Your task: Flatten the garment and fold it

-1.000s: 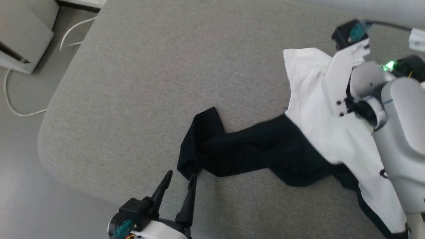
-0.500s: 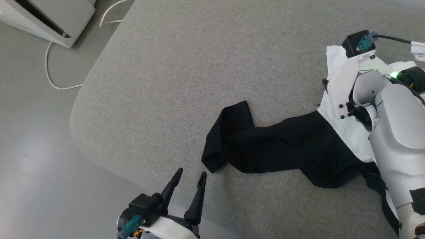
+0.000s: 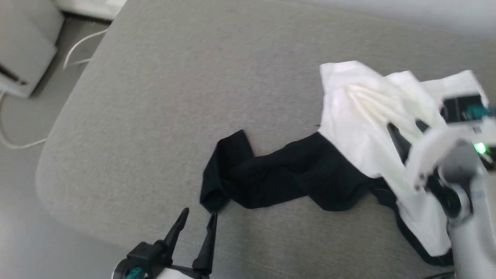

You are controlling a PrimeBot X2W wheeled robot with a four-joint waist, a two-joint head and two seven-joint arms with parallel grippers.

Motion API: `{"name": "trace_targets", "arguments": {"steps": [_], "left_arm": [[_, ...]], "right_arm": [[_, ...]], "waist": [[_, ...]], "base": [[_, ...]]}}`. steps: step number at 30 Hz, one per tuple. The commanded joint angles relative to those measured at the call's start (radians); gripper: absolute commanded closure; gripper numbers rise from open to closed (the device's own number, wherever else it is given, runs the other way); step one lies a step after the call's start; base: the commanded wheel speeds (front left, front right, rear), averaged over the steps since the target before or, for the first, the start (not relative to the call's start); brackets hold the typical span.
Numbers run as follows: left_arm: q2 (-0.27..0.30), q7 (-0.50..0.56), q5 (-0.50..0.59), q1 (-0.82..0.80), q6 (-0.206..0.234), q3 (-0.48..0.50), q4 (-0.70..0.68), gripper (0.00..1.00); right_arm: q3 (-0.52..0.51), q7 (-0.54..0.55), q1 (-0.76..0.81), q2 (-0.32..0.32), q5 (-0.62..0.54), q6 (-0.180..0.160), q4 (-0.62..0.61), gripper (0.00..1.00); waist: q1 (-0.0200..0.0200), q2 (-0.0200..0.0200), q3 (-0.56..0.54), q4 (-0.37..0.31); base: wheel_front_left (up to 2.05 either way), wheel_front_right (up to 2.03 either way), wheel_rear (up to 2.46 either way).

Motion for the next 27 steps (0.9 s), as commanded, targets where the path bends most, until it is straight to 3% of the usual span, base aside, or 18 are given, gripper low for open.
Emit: {"name": "trace_targets", "arguments": {"steps": [1,6,10,11,19,24,27], "left_arm": [[0.016,-0.002,0.003,0.023,0.012,0.013,-0.019,0.00],[0.040,0.004,-0.005,0.064,0.026,0.033,-0.053,0.00],[0.049,0.005,-0.008,0.083,0.034,0.039,-0.077,0.00],[0.049,0.005,-0.008,0.083,0.034,0.039,-0.077,0.00],[0.053,0.002,-0.010,0.111,0.054,0.050,-0.111,0.00],[0.083,0.032,0.012,0.085,0.066,0.056,-0.131,0.00],[0.131,0.109,0.042,0.019,0.052,0.044,-0.135,0.00]], "right_arm": [[-0.060,0.009,0.128,0.029,0.000,-0.001,-0.127,0.00],[-0.193,-0.017,0.404,0.116,-0.031,-0.001,-0.404,0.00],[-0.218,-0.106,0.575,0.135,-0.034,-0.001,-0.513,0.00],[-0.218,-0.106,0.575,0.135,-0.034,-0.001,-0.513,0.00],[-0.165,-0.413,0.744,0.137,0.049,-0.001,-0.413,0.00],[-0.116,-0.492,0.742,0.137,0.064,-0.001,-0.358,0.00],[-0.122,-0.504,0.725,0.137,0.041,-0.001,-0.355,0.00]], "waist": [[0.0000,0.0000,-0.121,-0.153],[0.0000,0.0000,-0.141,-0.218],[0.0000,0.0000,-0.139,-0.254],[0.0000,0.0000,-0.139,-0.254],[0.0000,0.0000,-0.146,-0.300],[0.0000,0.0000,-0.146,-0.317],[0.0000,0.0000,-0.132,-0.318]], "base": [[0.00,0.00,0.00],[0.00,0.00,0.00],[0.00,0.00,0.00],[0.00,0.00,0.00],[0.00,0.00,0.00],[0.00,0.00,0.00],[0.00,0.00,0.00]]}}
